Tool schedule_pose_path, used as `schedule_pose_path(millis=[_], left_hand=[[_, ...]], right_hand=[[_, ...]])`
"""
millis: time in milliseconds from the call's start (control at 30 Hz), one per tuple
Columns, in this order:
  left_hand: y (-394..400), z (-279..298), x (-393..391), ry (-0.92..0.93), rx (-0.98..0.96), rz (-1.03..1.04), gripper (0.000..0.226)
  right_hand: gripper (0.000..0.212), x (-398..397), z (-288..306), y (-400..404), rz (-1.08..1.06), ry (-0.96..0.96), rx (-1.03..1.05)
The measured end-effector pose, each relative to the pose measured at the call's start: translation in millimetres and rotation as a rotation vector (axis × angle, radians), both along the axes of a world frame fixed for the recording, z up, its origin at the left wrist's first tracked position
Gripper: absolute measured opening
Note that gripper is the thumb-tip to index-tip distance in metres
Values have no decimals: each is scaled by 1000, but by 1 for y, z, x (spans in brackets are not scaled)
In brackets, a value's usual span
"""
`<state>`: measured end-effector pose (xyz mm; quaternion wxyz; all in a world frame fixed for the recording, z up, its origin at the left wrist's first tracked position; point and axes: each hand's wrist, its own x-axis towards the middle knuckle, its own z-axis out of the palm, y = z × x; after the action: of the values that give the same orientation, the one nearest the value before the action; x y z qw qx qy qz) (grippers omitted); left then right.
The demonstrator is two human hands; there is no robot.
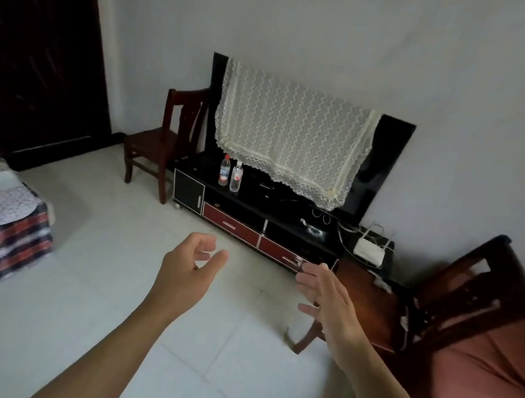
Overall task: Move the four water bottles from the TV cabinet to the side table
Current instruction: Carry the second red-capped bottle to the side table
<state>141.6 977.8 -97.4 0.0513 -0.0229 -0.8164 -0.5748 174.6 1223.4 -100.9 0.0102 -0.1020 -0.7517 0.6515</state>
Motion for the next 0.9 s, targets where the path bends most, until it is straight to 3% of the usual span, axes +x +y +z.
schedule_pose_path(millis=[233, 500, 900], left_hand=[[0, -3, -143, -51, -65, 71, 33], [-16, -4, -283, -96, -67, 143, 36], [-104, -61, -514, -205, 19, 80, 33]], right_hand=[[42, -165, -13, -5, 24, -30, -102], [41, -330, -6, -15, 49, -88, -73], [41, -553, -48, -112, -2, -229, 0]])
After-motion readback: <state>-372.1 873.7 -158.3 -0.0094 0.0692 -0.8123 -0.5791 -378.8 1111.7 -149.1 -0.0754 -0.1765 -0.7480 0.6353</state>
